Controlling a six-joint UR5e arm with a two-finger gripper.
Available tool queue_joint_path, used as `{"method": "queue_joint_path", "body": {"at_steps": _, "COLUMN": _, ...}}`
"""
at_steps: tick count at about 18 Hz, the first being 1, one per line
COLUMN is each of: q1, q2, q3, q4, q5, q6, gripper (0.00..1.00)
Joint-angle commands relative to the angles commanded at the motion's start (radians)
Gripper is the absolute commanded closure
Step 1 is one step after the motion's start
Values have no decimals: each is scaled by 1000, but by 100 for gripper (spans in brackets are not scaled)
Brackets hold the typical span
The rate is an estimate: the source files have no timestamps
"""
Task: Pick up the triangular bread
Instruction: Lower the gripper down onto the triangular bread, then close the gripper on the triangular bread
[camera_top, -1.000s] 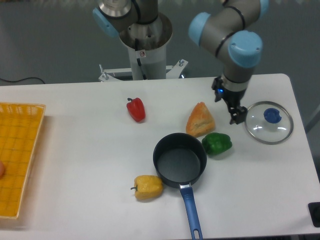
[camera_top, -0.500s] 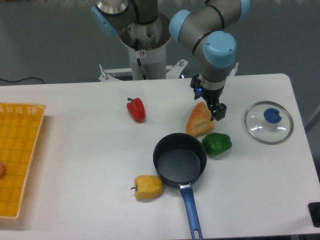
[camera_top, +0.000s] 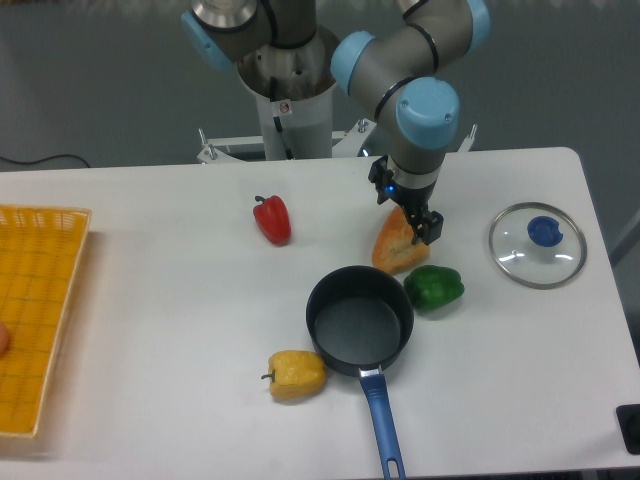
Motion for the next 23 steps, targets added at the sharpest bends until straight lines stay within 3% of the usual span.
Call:
{"method": "queue_joint_path", "body": {"at_steps": 13, "q1": -23, "q2": -74, "q3": -44, "q4": 106, "q5": 34, "q6": 9, "gripper": 0}}
{"method": "queue_joint_path", "body": {"at_steps": 20, "q1": -28, "q2": -69, "q3": -63, "q4": 108, "q5": 74, "q6": 34, "gripper": 0}}
{"method": "queue_joint_path", "body": {"at_steps": 23, "q1": -20, "q2": -68, "q3": -66, "q4": 108, "q5": 85, "q6": 116, "gripper": 0}}
